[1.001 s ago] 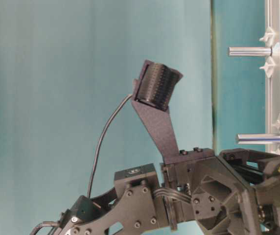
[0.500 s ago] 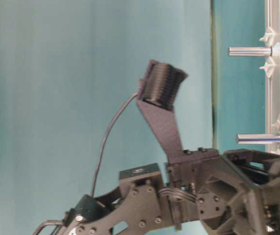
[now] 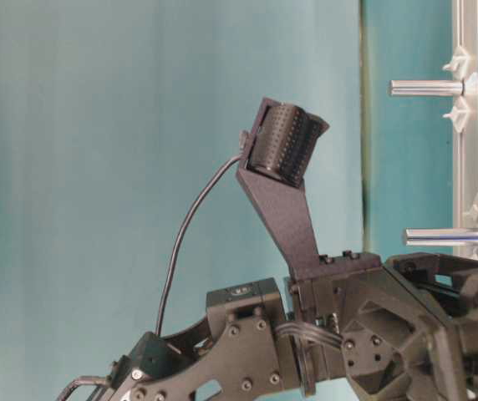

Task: Find the location of the shaft and insert the large gear.
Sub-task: 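Close the left gripper on the blue gear hub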

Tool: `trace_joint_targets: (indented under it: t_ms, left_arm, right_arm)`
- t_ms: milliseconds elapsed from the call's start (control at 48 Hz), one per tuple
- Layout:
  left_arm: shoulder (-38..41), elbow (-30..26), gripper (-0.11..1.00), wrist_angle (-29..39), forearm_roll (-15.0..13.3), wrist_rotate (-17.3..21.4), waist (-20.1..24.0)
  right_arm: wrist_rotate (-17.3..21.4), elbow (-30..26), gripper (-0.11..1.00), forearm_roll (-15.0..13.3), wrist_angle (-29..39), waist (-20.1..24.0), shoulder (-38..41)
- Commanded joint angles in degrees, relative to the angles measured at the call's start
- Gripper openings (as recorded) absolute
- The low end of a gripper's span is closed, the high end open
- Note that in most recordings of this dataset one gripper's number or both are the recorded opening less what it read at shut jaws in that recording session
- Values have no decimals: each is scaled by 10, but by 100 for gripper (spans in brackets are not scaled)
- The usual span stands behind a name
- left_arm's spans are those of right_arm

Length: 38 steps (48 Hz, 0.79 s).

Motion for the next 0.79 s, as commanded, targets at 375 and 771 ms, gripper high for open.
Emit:
trace_joint_targets:
  t_ms: [375,771]
  left_arm:
    - [-7,-6,70,1,1,4,2]
    - [-22,-10,70,-1,2,5,2]
  right_arm:
    - [5,-6,6,1,-3,0,2]
    - [4,-5,6,1,-3,-1,2]
